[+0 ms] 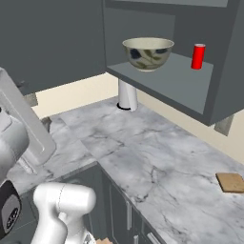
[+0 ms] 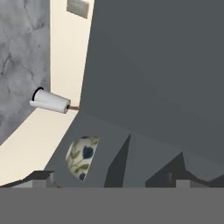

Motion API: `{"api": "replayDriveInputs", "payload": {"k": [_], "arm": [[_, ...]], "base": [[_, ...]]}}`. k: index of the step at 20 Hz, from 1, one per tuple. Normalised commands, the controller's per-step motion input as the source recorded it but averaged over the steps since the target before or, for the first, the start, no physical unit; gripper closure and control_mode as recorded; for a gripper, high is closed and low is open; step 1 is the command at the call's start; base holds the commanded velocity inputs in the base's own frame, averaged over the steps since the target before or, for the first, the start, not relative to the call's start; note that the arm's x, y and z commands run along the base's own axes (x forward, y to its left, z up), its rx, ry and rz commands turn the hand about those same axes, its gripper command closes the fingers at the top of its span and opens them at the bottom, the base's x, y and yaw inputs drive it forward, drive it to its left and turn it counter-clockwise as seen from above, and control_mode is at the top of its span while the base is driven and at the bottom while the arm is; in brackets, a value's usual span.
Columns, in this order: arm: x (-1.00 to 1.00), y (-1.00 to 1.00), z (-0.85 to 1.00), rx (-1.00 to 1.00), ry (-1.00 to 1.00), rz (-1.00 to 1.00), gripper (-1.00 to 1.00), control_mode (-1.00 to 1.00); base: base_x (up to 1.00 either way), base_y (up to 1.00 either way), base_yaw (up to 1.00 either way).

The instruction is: Pick the mug and place it in the sink. Pick the bowl and place it in the open cabinet and then close the cabinet.

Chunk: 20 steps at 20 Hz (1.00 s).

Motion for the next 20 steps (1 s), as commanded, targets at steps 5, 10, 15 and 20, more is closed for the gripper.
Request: {"api": "replayDriveInputs", "payload": {"k": [5,10,15,20], "arm": [[-0.58,0.59,0.00,0.00,0.00,0.00,-1.00,-1.00],[-0.42,0.64,-0.05,0.08,0.00,0.00,-1.00,-1.00],[-0.37,0.66,0.00,0.03,-0.01,0.00,-1.00,-1.00],[-0.07,0.67,0.00,0.01,-0.04,0.00,-1.00,-1.00]], "base": [[0.00,0.00,0.00],[0.00,0.00,0.00],[0.00,0.00,0.00],[0.00,0.00,0.00]]}}
